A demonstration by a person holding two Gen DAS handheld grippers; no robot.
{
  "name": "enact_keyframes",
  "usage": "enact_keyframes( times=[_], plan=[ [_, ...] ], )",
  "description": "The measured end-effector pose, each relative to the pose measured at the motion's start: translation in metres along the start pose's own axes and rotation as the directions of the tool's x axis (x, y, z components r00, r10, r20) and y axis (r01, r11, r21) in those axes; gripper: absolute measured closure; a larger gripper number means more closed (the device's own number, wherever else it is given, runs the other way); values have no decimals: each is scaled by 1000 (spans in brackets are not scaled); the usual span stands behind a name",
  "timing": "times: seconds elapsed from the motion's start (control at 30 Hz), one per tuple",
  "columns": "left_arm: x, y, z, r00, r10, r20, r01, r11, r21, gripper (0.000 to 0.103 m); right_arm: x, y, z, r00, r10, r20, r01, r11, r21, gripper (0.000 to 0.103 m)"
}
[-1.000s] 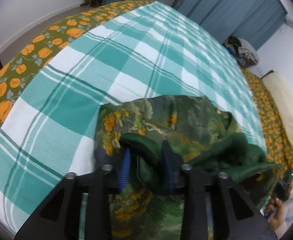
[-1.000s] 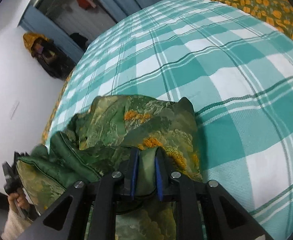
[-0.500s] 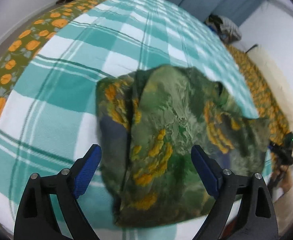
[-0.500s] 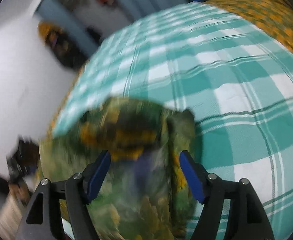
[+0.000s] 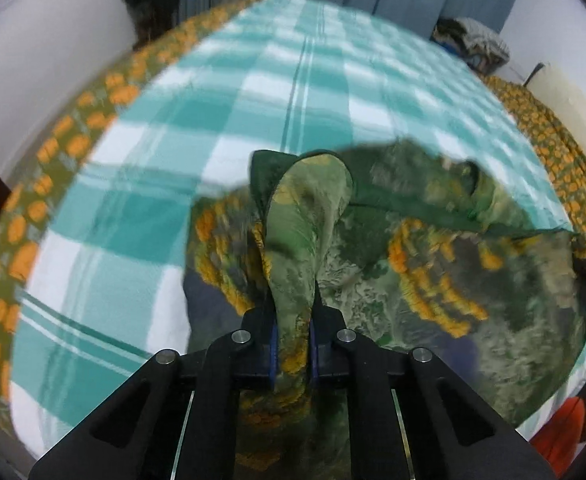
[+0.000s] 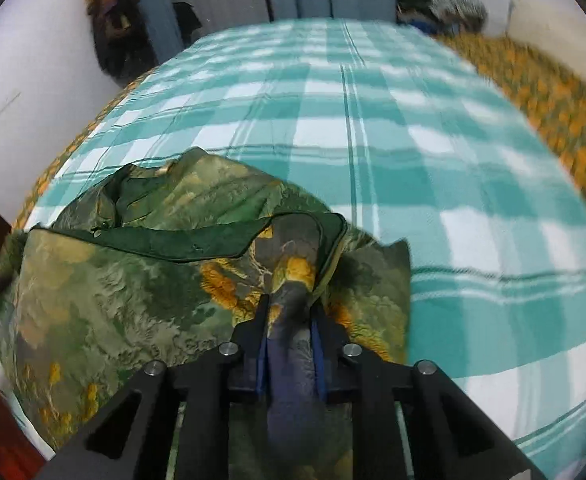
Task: Fold large clothes
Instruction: 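Grasp the hem with the left gripper while the right gripper grasps the hem too, then lift the hem with both grippers and fold it toward the collar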
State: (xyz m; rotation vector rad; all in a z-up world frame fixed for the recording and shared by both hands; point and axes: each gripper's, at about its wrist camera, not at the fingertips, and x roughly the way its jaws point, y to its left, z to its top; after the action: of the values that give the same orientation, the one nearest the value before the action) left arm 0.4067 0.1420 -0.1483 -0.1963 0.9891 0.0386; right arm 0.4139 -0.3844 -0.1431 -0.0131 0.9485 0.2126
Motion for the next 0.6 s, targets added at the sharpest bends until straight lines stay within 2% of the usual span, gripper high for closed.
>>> enact_keyframes(
  times=[0.1,0.17,0.23,0.33,0.37,0.43,0.53,0.6],
  plan=[
    [-28,-10,25,994,3,107,-5,1000,17,94,-24,-2,19,997,-21,80,21,1000,2,89],
    [-40,-20,45,984,8,179,-13,1000,28,94,-40,-4,43,988,-31,152,28,999,18,89],
    [-47,-31,63,964,48,262,-62,997,44,94,-49,-3,61,977,-46,206,41,999,28,89],
    [-30,-40,78,939,121,323,-144,988,49,94,-50,-1,86,957,-86,276,79,996,36,89],
    [-14,-40,80,932,157,326,-183,982,49,94,-46,-1,90,953,-100,284,94,995,37,89],
    [19,-36,77,934,201,295,-224,973,46,94,-23,-1,91,952,-141,272,139,990,26,89],
    [76,-23,58,954,234,187,-247,968,45,93,26,-7,76,971,-169,169,166,986,32,89],
    [103,-17,39,957,253,145,-264,962,65,92,55,-10,59,978,-181,104,178,983,34,89]
  ],
)
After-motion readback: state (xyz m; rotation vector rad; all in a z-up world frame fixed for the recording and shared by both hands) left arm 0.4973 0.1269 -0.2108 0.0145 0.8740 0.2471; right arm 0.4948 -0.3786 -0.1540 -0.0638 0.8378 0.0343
